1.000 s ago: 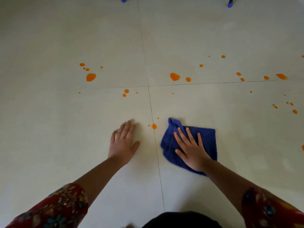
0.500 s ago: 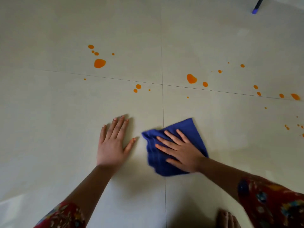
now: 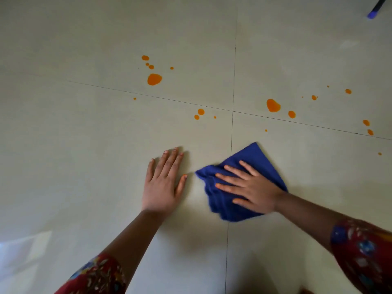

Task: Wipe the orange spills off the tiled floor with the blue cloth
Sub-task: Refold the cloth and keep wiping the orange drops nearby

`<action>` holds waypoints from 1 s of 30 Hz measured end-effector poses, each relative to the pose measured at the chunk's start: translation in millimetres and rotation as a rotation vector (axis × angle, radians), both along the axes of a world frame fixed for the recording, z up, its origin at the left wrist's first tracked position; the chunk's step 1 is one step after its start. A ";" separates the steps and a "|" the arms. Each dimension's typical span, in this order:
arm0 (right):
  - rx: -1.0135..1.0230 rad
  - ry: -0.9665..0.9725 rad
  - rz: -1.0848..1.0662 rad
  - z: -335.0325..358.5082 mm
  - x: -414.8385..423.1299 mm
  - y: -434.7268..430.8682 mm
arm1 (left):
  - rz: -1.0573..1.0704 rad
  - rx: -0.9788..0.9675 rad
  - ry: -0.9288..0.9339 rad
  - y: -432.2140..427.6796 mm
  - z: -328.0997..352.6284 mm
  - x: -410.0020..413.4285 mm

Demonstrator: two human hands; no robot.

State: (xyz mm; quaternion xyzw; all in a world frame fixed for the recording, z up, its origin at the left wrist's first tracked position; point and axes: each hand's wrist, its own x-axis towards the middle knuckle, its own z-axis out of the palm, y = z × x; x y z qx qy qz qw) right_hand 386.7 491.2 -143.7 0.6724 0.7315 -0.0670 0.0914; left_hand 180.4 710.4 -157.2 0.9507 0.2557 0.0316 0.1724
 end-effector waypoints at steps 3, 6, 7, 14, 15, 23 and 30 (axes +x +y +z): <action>0.011 -0.028 -0.339 -2.7 31.1 12.9 | -0.012 0.002 0.008 0.3 0.3 -0.1; 0.098 0.029 -0.730 -6.3 9.0 66.2 | 0.005 -0.026 -0.030 1.1 1.0 0.3; 0.107 0.048 -0.739 -6.9 -6.6 78.8 | 0.016 -0.048 -0.056 1.6 1.4 -0.2; 0.022 0.058 -0.054 -0.9 -10.9 29.2 | 0.108 -0.055 -0.124 14.6 11.1 -16.4; 0.036 0.046 -0.163 -2.5 1.6 33.0 | 0.111 -0.049 -0.116 18.5 12.0 -19.7; 0.034 0.107 -0.525 -0.1 -23.2 137.6 | 0.177 0.063 -0.083 87.0 13.0 -6.1; 0.143 0.081 -0.687 -13.4 46.5 148.8 | 0.478 0.076 -0.100 177.4 5.0 36.5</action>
